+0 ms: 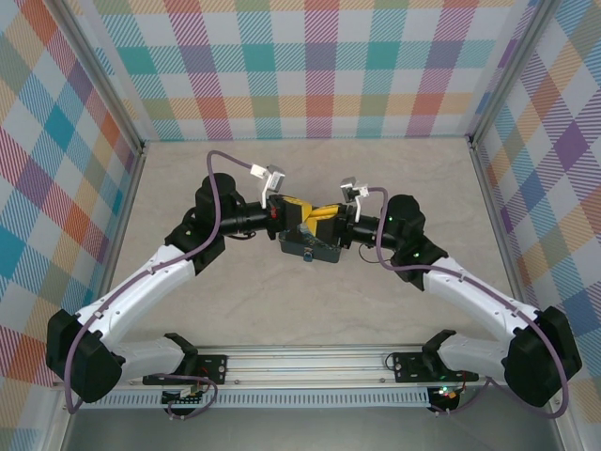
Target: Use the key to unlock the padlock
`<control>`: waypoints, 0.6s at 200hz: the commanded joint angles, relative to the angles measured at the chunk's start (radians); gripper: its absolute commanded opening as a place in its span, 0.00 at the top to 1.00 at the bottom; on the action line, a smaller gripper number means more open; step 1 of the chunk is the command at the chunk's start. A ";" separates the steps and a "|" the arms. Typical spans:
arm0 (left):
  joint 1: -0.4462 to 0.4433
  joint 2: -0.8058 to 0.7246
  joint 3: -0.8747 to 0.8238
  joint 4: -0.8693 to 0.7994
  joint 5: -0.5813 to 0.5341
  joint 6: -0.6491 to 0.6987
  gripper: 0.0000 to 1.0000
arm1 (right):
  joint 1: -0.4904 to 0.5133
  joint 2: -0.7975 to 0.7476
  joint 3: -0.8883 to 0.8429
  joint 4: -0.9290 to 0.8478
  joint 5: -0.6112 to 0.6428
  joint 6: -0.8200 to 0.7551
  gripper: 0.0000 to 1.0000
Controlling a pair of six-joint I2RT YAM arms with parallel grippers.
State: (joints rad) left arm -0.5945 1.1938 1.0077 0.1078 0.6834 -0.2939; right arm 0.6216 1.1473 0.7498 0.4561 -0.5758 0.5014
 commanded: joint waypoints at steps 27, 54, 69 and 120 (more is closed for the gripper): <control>-0.014 -0.030 0.019 0.027 0.004 0.018 1.00 | -0.002 0.012 0.014 0.073 -0.053 0.022 0.71; -0.014 -0.031 0.019 0.025 0.002 0.018 1.00 | -0.002 0.015 0.020 0.080 -0.060 0.028 0.82; -0.015 -0.031 0.019 0.025 -0.001 0.018 1.00 | -0.002 0.019 0.022 0.081 -0.071 0.027 0.88; -0.015 -0.037 0.018 0.021 -0.020 0.019 1.00 | -0.003 0.010 0.017 0.057 -0.062 0.016 0.98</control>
State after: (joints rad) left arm -0.5945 1.1870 1.0077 0.1040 0.6704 -0.2935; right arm 0.6201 1.1580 0.7498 0.4992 -0.6151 0.5278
